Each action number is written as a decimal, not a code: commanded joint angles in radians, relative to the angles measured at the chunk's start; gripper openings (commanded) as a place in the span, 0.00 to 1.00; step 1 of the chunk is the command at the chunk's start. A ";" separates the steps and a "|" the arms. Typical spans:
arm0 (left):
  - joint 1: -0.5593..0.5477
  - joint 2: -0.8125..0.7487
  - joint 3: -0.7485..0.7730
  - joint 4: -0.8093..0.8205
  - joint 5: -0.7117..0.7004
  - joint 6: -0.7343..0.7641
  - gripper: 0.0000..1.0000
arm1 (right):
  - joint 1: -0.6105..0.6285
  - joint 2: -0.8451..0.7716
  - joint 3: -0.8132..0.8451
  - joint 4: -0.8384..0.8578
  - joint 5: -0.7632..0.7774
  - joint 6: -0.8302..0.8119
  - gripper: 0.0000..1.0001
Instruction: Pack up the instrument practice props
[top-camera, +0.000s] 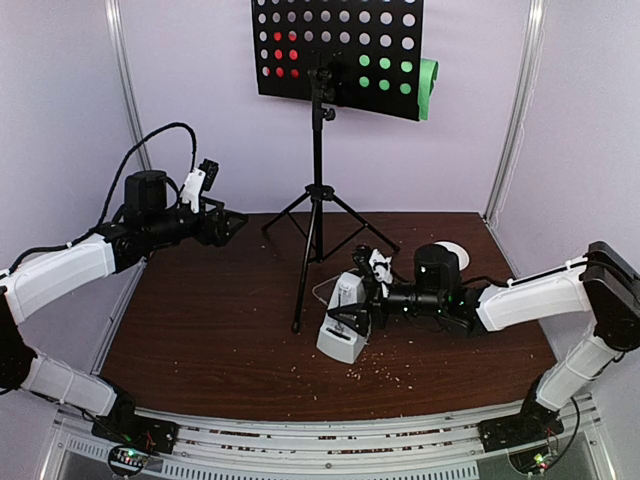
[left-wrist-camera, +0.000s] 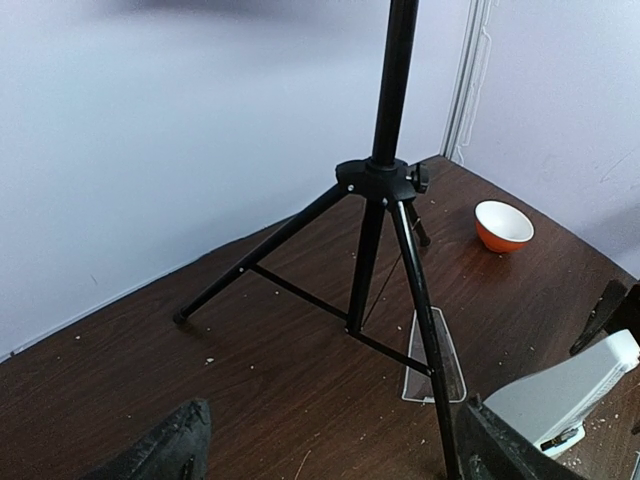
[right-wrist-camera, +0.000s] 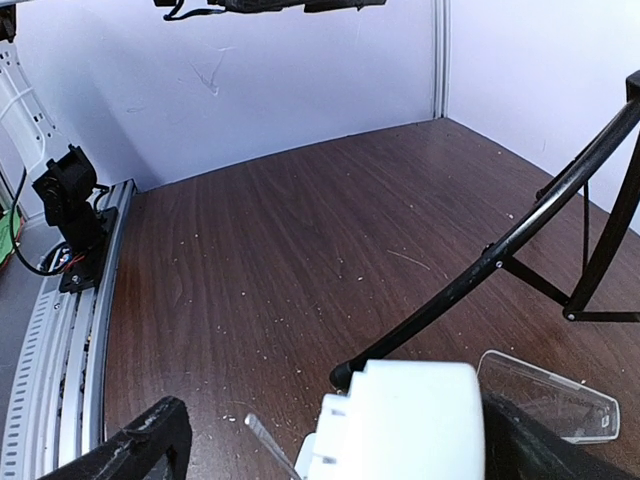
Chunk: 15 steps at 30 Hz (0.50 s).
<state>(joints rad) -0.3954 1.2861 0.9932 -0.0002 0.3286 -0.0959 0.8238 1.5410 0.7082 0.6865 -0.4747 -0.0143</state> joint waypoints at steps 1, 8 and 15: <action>0.004 -0.005 -0.007 0.053 -0.007 0.005 0.88 | -0.003 0.023 -0.024 0.066 0.032 -0.001 0.98; 0.005 0.002 -0.005 0.053 -0.011 0.005 0.88 | -0.004 0.040 -0.050 0.098 0.064 -0.002 0.91; 0.004 0.011 -0.006 0.052 -0.013 0.005 0.88 | -0.004 0.045 -0.090 0.164 0.099 0.024 0.82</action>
<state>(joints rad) -0.3954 1.2869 0.9928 -0.0002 0.3244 -0.0963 0.8238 1.5757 0.6456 0.7868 -0.4118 -0.0101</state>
